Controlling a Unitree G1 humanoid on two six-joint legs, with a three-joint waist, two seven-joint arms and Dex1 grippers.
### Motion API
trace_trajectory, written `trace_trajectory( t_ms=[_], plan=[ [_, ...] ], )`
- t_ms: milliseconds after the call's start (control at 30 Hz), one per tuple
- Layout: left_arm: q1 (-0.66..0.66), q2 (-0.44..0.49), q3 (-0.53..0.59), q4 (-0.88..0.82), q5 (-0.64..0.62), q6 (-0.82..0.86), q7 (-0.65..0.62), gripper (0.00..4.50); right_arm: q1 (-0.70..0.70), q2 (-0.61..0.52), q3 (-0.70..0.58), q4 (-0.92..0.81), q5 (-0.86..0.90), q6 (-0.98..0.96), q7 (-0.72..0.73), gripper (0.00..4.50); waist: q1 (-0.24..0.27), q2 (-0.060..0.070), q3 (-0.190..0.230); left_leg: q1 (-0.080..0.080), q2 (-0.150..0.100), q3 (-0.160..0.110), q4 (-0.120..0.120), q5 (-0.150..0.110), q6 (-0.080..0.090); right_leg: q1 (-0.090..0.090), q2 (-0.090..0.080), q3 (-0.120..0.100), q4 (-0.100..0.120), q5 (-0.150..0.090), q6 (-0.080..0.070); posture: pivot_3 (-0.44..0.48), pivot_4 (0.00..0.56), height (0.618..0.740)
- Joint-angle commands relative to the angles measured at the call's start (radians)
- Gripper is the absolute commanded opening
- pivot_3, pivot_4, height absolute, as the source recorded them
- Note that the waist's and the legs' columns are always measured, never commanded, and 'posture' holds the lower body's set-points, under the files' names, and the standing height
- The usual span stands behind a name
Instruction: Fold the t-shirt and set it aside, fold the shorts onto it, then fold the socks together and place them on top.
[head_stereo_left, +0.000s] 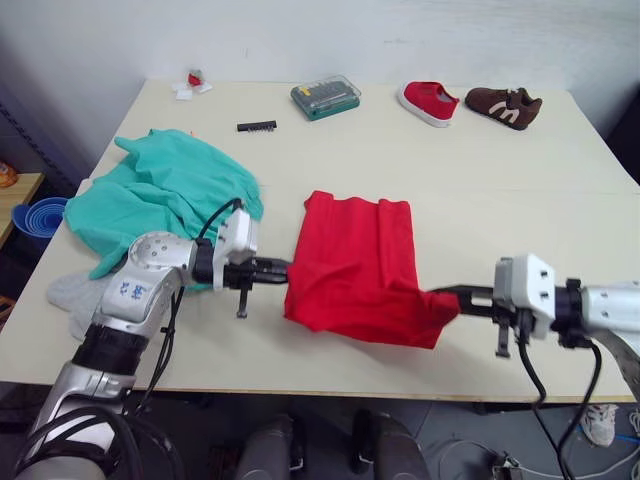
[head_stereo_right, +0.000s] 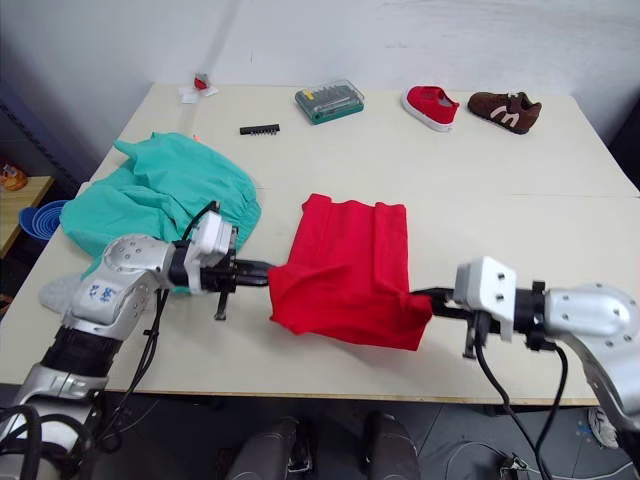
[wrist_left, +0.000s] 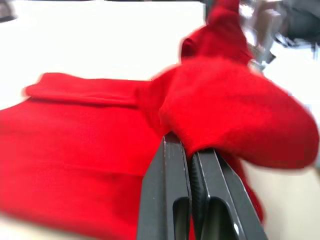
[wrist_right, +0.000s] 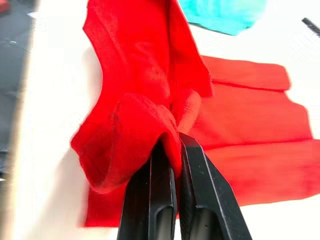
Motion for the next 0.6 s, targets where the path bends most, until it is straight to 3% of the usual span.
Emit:
trace_trajectory(
  t_ms=[33,100,233,433,600],
  plan=[
    [-0.140,-0.081,0.047,0.199,0.013,0.105,0.099,0.00,-0.296,0.091,0.148,0.273,-0.183,0.023,-0.032,0.04,-0.005,0.000,0.001,0.001,0.000,0.000,0.002,0.000,0.000,0.001,0.001,0.000,0.001,0.000,0.000,0.000,0.150,0.740],
    [-0.235,-0.149,0.054,0.362,0.052,0.118,0.165,0.00,-0.500,0.181,0.238,0.471,-0.286,0.040,-0.054,0.04,-0.021,-0.002,0.004,-0.001,0.000,0.002,0.004,0.002,0.003,0.001,0.001,0.000,0.001,0.002,0.002,0.000,0.150,0.740],
    [-0.358,-0.228,0.084,0.595,0.111,0.067,0.250,0.00,-0.699,0.280,0.300,0.747,-0.403,-0.022,-0.075,0.04,-0.025,-0.002,0.004,-0.003,-0.001,0.000,0.003,0.003,-0.001,-0.002,-0.002,-0.001,0.002,0.006,0.001,0.000,0.150,0.740],
    [-0.460,-0.280,0.108,0.835,0.185,0.040,0.305,0.00,-0.852,0.363,0.290,1.027,-0.458,0.099,-0.117,0.04,-0.027,-0.002,0.004,-0.018,-0.003,0.002,0.004,0.007,0.004,-0.016,0.007,-0.007,0.011,0.005,0.000,0.000,0.150,0.740],
    [-0.502,-0.313,0.130,0.970,0.239,0.006,0.361,0.00,-0.934,0.389,0.266,1.197,-0.467,0.231,-0.127,0.04,-0.028,-0.002,0.005,-0.018,-0.004,0.003,0.004,0.009,0.006,-0.016,0.007,-0.009,0.011,0.005,0.001,0.000,0.150,0.740]
  ],
)
